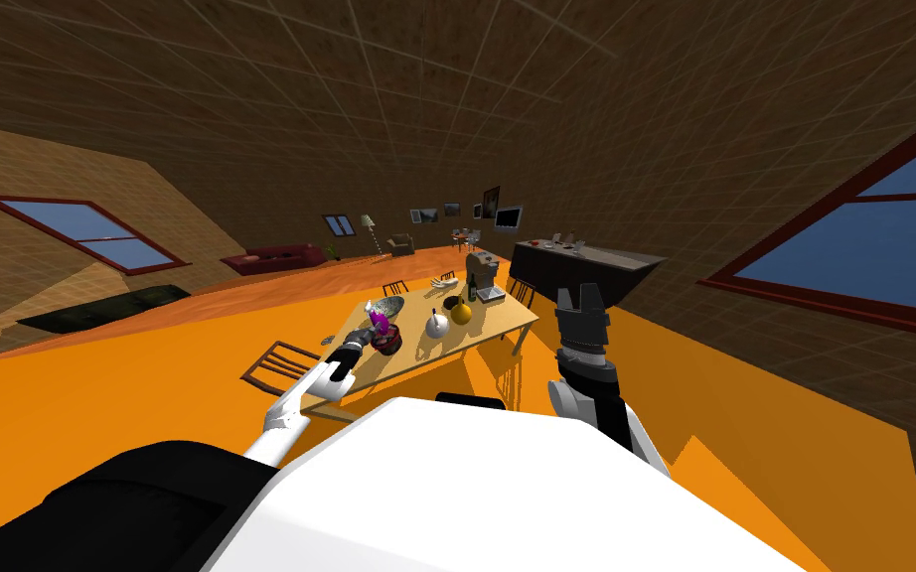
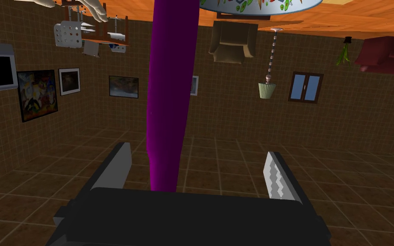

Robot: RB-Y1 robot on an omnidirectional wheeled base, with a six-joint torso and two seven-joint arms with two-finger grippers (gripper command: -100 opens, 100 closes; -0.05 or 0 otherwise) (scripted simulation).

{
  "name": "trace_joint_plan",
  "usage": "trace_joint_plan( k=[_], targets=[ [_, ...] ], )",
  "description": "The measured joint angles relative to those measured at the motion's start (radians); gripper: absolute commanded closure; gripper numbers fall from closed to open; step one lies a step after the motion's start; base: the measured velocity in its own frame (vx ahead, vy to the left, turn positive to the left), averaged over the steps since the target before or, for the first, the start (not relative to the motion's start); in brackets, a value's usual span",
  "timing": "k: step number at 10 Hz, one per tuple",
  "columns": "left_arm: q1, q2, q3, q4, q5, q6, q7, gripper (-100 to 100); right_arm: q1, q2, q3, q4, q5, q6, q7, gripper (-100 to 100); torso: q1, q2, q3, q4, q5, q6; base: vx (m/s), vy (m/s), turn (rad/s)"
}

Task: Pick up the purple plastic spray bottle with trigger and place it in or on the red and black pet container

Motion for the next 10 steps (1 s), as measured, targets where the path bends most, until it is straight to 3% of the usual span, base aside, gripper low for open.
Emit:
trace_joint_plan(
  k=[1,10],
  targets=[
    [0.0,0.0,0.0,0.0,0.0,0.0,0.0,-100,0.0,0.0,0.0,0.0,0.0,0.0,0.0,0,0.0,0.0,0.0,0.0,0.0,0.0,0.006,0.003,-0.007],
    [0.1,0.13,0.024,-0.183,0.1,0.132,0.039,-100,0.0,0.0,0.0,0.0,0.0,0.0,0.0,0,0.0,0.0,0.0,0.0,0.0,0.0,0.007,0.005,-0.004]
  ],
)
